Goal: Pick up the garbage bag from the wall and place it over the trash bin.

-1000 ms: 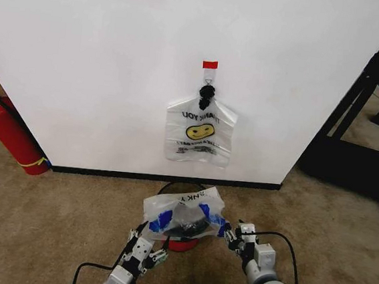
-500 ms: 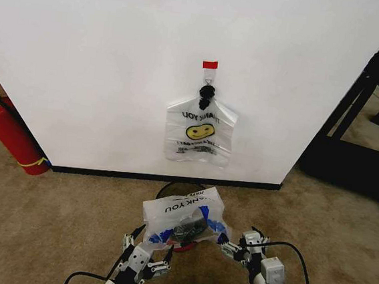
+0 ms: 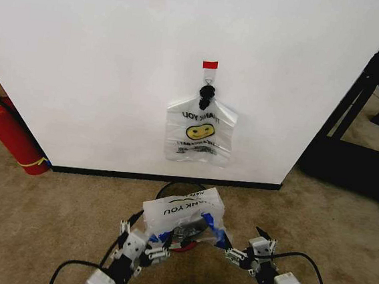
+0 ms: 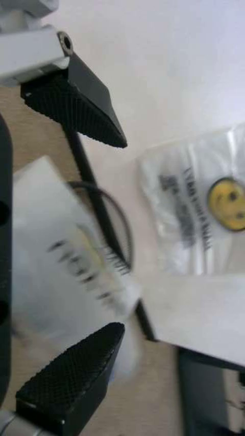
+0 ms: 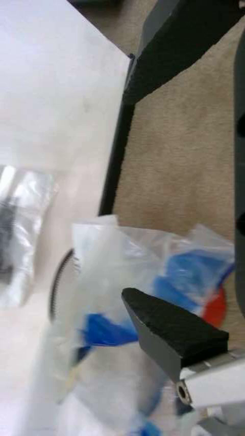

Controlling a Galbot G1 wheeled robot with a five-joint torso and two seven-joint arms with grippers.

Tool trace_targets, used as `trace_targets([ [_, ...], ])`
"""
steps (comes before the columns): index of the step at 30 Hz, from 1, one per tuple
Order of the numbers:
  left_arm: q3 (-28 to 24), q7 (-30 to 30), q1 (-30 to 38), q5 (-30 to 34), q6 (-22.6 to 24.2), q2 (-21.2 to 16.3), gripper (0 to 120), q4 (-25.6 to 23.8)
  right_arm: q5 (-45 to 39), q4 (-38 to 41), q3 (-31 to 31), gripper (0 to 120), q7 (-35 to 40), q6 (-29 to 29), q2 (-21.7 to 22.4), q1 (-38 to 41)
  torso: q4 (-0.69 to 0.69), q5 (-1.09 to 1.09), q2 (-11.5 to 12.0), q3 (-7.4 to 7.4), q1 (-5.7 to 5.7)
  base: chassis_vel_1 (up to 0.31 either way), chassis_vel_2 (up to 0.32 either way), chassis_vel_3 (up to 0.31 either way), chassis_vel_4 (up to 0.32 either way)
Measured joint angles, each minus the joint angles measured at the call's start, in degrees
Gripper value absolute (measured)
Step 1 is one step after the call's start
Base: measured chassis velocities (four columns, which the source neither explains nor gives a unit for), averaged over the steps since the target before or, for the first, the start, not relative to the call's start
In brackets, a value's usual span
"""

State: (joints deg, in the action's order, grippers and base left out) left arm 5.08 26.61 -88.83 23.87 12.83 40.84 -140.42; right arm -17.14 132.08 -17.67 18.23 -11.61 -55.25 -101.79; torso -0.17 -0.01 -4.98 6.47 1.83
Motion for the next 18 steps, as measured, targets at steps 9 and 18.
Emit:
trace_targets([
  [9, -4.2, -1.7, 28.7, 26.3, 11.2, -7.7, 100, 3.7, -0.4, -1.0, -8.7, 100, -6.9, 15.1, -7.7, -4.8, -0.01, 0.00, 0.0, 0.00, 0.00, 0.000, 0.000, 0.000, 0.000],
  [18, -29.6, -6.3, 61.4, 37.9, 18.1, 0.7, 100, 26.6, -1.2, -3.0, -11.6, 100, -11.8, 24.7, -13.1, -6.5, -0.03, -0.02, 0.0, 0.01, 0.01, 0.000, 0.000, 0.000, 0.000],
])
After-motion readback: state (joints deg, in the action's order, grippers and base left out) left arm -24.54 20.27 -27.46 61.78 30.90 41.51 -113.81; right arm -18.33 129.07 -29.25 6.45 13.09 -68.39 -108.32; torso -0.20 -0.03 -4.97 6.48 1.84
